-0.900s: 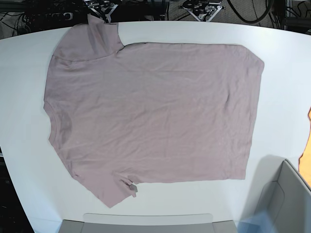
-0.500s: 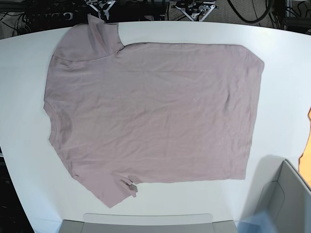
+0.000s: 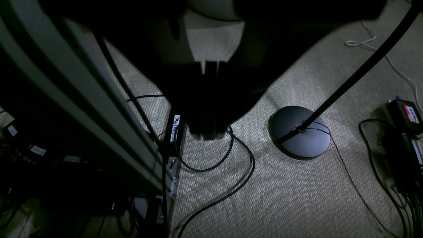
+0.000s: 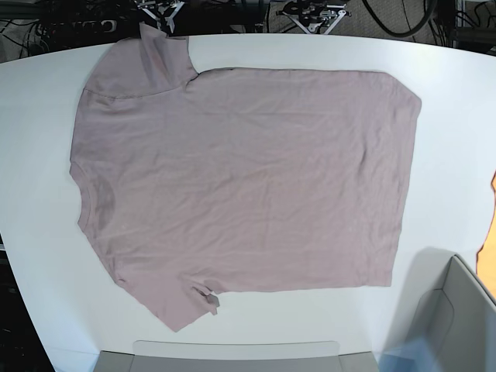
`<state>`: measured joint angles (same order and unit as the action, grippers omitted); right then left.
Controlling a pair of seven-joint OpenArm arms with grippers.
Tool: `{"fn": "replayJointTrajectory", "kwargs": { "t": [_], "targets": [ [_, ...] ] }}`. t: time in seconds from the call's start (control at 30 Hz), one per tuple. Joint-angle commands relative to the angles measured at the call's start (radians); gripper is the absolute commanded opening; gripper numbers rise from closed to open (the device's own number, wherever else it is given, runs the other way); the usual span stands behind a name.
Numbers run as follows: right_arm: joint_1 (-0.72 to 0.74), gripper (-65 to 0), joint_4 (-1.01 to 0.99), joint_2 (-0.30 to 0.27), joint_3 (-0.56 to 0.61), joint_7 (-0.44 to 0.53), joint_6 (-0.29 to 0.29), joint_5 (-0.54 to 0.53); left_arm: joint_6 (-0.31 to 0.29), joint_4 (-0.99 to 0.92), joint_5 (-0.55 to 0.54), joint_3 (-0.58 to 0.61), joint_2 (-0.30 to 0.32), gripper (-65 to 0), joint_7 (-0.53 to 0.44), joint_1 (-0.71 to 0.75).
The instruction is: Fold the T-shirt properly
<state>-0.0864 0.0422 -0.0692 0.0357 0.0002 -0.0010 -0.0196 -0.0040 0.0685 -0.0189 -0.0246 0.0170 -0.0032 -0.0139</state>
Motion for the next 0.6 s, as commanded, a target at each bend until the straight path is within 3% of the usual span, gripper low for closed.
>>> {"fn": "replayJointTrajectory", "kwargs": {
  "t": [0.0,0.1,0.57],
  "targets": [
    [-0.002,-64.9,0.006,-0.008,0.000,-0.001,0.002,0.007,0.002,0.004,0.000,-0.001,0.002,-64.9,-0.025,0.001],
    [-0.008,-64.9,0.038,-0.005,0.002,-0.002,0.002,0.007,0.002,0.004,0.000,-0.001,0.002,-64.8,-0.062,0.001],
    [-0.017,-64.7,0.045,-0.005,0.002,-0.002,0.003,0.007,0.000,0.035,0.000,-0.001,0.008,-64.7,-0.062,0.001]
  ]
}}
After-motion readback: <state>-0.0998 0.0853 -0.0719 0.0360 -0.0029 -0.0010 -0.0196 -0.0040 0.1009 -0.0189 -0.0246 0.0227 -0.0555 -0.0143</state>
